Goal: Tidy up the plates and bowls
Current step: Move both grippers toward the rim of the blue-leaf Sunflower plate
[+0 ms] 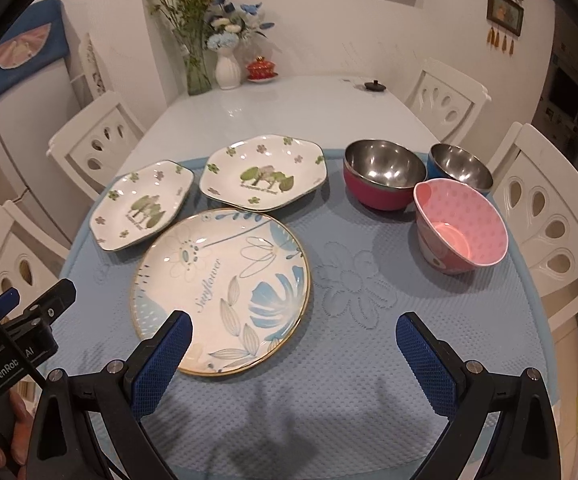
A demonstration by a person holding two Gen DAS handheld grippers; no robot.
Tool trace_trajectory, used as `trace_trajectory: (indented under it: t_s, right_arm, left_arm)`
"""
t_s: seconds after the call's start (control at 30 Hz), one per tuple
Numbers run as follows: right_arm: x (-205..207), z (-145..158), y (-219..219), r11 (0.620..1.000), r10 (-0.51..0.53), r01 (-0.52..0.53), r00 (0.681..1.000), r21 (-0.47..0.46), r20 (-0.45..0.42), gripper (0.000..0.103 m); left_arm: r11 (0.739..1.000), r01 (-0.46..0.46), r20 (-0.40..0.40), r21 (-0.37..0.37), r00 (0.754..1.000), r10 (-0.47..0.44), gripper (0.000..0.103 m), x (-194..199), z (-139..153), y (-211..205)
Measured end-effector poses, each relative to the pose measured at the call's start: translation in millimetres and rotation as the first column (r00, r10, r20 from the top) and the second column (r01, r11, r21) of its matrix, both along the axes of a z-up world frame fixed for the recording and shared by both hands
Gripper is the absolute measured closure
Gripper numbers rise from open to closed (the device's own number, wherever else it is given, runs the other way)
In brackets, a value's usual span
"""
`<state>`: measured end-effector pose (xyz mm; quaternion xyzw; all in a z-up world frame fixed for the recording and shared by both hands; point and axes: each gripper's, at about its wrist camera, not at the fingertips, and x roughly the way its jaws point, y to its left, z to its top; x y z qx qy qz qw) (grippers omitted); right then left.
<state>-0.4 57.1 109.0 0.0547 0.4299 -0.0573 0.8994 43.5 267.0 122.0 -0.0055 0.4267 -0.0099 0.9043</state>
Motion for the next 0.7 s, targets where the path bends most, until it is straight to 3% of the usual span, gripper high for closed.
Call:
trace_trajectory:
  t_s: [0.17, 0.7]
  right_arm:
    - [17.4, -8.4, 1.4, 0.998, -0.011, 0.01, 1.0, -0.067, -0.023, 0.002]
    - [72.3, -54.4, -17.2, 1.0, 0.016, -0.016, 0.985, 0.004, -0.174, 0.002]
  left_arm:
    - [0.999, 0.035, -0.036, 0.003, 0.999, -0.035, 0.001, 15.6, -11.5, -5.4]
    - [0.998, 0.056, -0.137, -0.002, 0.989, -0.056, 0.001, 52.4, -51.2, -6.6]
